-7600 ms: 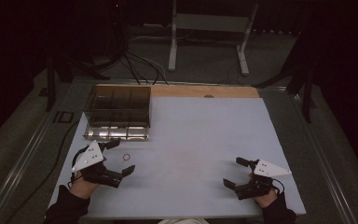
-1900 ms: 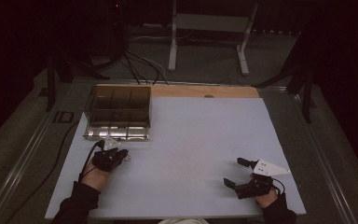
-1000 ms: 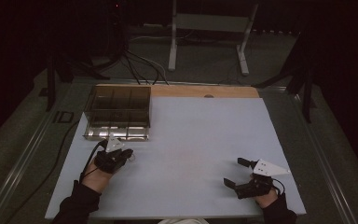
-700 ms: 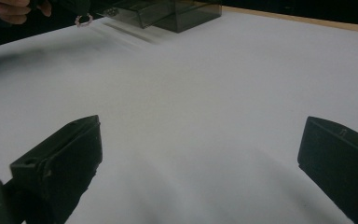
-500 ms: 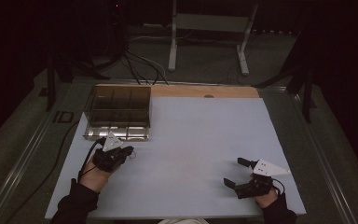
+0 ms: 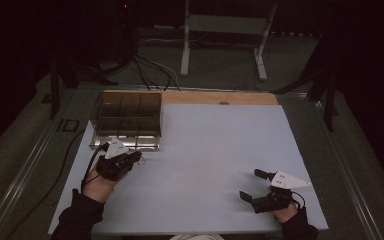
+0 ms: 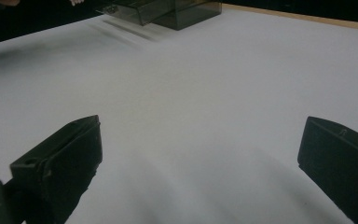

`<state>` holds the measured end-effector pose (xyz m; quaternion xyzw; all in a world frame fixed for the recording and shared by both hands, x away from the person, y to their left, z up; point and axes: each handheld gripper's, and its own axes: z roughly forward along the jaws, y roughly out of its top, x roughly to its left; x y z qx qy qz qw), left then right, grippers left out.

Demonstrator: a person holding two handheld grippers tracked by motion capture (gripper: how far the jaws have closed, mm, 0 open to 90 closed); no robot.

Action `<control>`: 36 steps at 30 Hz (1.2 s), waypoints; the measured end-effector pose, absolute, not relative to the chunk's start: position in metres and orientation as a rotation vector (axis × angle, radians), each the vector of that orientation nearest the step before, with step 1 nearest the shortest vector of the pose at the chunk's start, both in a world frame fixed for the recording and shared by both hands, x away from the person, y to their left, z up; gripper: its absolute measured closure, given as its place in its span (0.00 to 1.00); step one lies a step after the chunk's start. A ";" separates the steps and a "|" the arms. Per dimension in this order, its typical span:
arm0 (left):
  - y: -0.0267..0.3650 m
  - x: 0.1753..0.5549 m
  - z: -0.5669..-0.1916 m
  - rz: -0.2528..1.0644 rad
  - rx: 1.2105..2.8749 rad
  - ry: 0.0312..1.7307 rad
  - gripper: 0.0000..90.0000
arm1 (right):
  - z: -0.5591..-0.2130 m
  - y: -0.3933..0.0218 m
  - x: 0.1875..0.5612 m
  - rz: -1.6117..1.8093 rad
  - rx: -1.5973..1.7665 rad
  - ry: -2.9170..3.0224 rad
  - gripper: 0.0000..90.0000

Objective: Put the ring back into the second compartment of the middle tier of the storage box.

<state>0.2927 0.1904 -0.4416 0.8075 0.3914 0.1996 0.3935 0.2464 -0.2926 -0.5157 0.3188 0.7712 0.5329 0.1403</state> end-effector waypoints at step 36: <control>0.205 0.313 -0.420 0.607 1.947 1.012 1.00 | -0.516 -0.293 0.246 1.545 0.926 2.224 0.00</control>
